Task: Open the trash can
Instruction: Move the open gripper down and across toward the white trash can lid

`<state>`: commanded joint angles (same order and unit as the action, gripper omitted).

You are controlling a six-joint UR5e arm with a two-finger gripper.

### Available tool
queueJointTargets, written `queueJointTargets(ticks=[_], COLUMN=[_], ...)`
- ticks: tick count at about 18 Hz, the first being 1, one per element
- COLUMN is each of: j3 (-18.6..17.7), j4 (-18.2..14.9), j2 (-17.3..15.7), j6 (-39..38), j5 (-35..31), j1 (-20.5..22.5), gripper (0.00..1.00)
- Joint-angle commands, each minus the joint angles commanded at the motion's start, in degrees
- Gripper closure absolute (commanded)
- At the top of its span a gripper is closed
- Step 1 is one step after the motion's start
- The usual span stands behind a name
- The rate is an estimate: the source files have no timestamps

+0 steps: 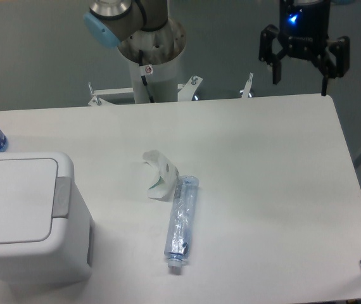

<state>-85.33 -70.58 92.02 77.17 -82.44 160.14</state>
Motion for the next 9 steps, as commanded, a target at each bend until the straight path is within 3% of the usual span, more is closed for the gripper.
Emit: queueJointTargets(ticks=[2,5,9], j3=[-1.8,-2.9,-2.8], j4=[3.1,4.1,4.7], j2=[-0.5,-1.7,-1.2], j6=[0.1,-2.1,-16.2], j5=[0.1,-0.1,-0.5], j1=[0.0,-0.6,-5.5], gripper=[0.0,0.0,0.0])
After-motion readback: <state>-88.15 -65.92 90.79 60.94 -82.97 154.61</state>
